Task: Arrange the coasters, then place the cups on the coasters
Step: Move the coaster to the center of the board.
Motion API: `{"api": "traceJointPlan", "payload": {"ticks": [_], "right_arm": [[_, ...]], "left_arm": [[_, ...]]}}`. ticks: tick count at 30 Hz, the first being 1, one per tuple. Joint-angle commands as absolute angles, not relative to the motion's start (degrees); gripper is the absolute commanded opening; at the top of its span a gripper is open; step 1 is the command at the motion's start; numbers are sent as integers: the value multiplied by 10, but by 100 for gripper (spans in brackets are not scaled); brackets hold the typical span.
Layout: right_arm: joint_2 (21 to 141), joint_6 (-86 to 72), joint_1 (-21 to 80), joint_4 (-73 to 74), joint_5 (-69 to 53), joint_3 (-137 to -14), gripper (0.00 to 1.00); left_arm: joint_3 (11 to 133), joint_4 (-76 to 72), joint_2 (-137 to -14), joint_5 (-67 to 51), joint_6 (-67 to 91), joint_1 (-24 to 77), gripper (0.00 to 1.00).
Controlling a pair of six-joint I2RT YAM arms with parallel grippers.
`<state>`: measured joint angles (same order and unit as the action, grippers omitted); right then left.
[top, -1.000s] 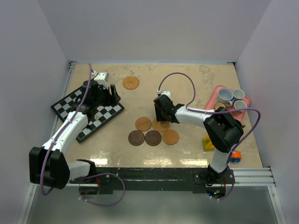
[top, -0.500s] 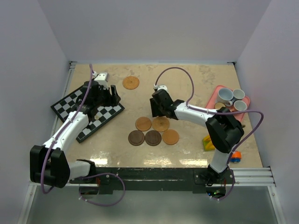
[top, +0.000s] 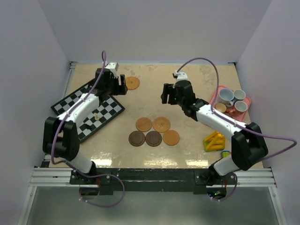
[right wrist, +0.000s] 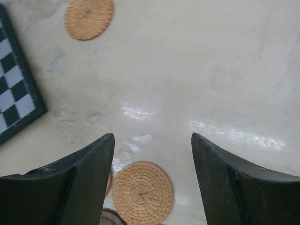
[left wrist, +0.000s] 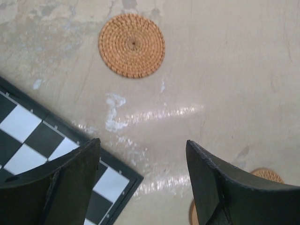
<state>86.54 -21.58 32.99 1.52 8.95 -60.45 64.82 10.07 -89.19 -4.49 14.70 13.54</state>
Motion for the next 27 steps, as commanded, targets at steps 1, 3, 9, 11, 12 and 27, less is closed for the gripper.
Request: {"api": "traceJointPlan", "payload": {"ticks": [1,3,9,11,12,27], "right_arm": [[807,-202,308,-31,94,-542,72],[778,-201,308,-38,104,-520,73],[687,-196,308,-63,94,-480,85],[666,-196,308,-64,88,-474,86],[660,-197,308,-62,87,-473,87],[615,-180,308,-37,102,-447,87]], "left_arm": [[746,90,-987,-29,172,133,78],[803,93,-1047,-31,176,132,78],[945,112,-1187,-28,180,130,76],[982,120,-1221,-18,178,129,75],[996,121,-1236,-12,176,128,75],[1100,165,-1378,27,98,123,71]]}}
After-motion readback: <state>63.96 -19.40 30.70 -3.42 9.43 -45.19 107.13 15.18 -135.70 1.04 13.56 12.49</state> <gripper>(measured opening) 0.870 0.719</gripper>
